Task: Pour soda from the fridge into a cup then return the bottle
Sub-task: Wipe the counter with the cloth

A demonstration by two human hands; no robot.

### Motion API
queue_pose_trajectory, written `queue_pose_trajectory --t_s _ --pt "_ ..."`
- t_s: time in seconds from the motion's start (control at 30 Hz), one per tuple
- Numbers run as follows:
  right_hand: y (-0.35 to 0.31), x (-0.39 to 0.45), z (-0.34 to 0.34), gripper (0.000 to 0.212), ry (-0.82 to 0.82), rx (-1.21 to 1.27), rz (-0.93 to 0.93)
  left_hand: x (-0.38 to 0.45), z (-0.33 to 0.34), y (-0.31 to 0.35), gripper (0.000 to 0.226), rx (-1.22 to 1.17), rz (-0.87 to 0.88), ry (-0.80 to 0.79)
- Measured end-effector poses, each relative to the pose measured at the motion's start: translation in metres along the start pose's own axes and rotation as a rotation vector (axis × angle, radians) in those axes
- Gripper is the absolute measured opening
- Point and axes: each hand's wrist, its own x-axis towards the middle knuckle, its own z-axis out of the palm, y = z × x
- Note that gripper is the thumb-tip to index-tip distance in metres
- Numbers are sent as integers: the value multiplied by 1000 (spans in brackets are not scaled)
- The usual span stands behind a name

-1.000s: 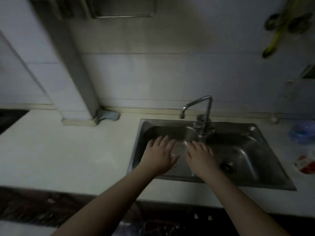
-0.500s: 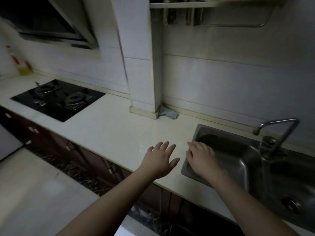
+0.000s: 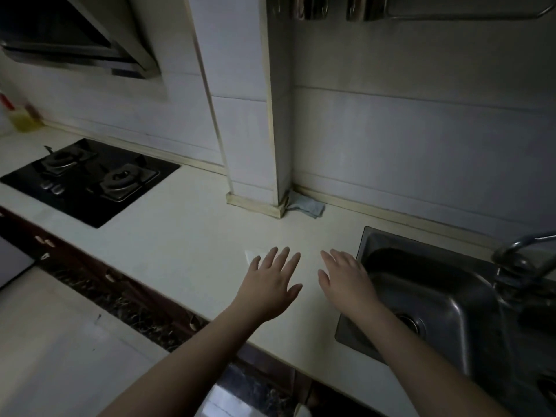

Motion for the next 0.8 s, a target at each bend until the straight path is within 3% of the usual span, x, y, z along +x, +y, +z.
queue_pose_trajectory --t_s 0.37,0.8 --pt "14 95 4 58 -6 27 83 110 11 -41 64 35 31 -124" --pt "11 182 30 57 21 36 136 223 52 -93 60 39 153 -116"
